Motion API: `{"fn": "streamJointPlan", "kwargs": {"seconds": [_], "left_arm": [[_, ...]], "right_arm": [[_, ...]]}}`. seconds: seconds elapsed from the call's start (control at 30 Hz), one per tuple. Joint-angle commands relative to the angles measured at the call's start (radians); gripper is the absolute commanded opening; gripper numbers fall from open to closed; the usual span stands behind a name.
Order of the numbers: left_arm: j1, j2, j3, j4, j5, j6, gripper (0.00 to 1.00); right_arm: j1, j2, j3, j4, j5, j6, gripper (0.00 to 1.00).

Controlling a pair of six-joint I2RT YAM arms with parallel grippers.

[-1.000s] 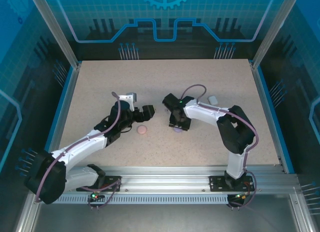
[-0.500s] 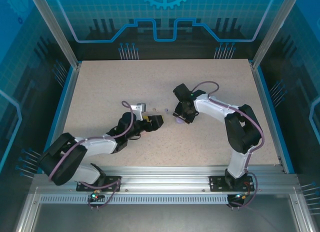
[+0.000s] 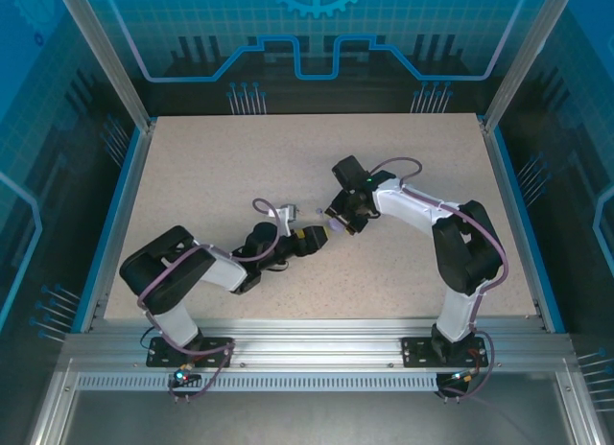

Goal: Insert the wireless bluetooth earbuds into the charging case

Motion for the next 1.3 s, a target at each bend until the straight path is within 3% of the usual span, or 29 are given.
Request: {"fn": "streamJointPlan", "kwargs": {"seconds": [0.0, 0.23, 0.7, 1.27], "left_arm": [[-0.008, 0.043, 0.04, 0.107, -0.026, -0.036, 0.76], [-0.008, 0.097, 0.07, 0.137, -0.045, -0.06, 0.64], [-0.008, 0.141, 0.107, 0.145, -0.074, -0.068, 0.53], [-0.006, 0.159, 0.113, 0.144, -0.079, -0.07, 0.25]], "right_arm": [[0.011, -0.03, 0.039, 0.015, -0.028, 0.045, 0.45], [0.038, -0.032, 0.065, 0.018, -0.03, 0.062, 0.45], [0.059, -0.039, 0.068, 0.027, -0.039, 0.071, 0.45], [0.061, -0.041, 0.055, 0.036, -0.039, 0.074, 0.45]]}}
